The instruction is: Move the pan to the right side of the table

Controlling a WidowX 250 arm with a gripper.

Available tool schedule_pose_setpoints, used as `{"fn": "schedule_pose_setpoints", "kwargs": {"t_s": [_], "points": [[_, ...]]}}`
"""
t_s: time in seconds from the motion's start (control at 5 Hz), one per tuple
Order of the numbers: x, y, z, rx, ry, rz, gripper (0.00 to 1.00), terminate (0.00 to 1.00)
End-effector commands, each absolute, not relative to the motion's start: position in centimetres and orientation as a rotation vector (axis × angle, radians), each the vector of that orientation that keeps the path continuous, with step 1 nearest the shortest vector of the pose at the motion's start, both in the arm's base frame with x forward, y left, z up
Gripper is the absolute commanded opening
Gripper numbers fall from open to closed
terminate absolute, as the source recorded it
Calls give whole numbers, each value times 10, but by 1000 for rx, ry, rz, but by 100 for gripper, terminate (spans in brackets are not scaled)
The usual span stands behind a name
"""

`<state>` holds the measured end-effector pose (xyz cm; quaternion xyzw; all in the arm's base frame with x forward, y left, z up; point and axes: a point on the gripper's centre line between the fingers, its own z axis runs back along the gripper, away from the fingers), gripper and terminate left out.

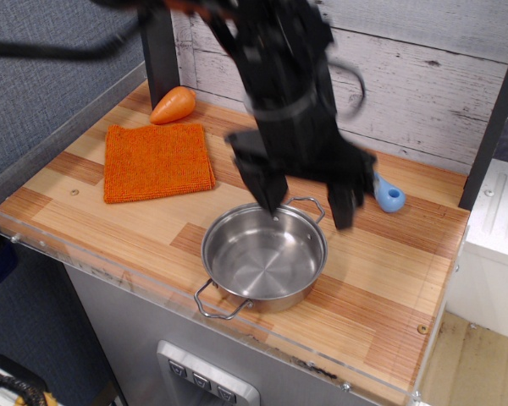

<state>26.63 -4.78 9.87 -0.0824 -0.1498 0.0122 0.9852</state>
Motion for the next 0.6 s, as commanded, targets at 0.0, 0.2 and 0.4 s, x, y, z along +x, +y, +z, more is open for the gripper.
{"fn": "schedule_pose_setpoints", "kwargs": {"t_s": [0.0,0.2,0.4], "points": [[264,-32,150,-191,-442,57,100,0],[264,-32,150,-191,-442,57,100,0],[264,-32,150,-191,-442,57,100,100]]}}
